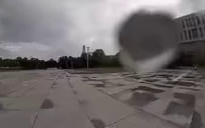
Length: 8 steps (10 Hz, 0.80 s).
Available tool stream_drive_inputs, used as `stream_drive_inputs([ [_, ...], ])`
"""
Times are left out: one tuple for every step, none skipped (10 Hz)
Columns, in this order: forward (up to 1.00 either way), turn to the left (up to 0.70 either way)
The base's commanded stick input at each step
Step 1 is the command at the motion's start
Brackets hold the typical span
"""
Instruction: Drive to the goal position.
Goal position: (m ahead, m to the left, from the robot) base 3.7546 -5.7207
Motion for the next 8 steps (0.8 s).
stream_drive_inputs([
  [0.7,-0.35],
  [0.7,-0.35],
  [0.7,-0.35],
  [0.7,-0.34],
  [0.7,-0.32],
  [0.7,-0.29],
  [0.7,-0.26],
  [0.7,-0.24],
])
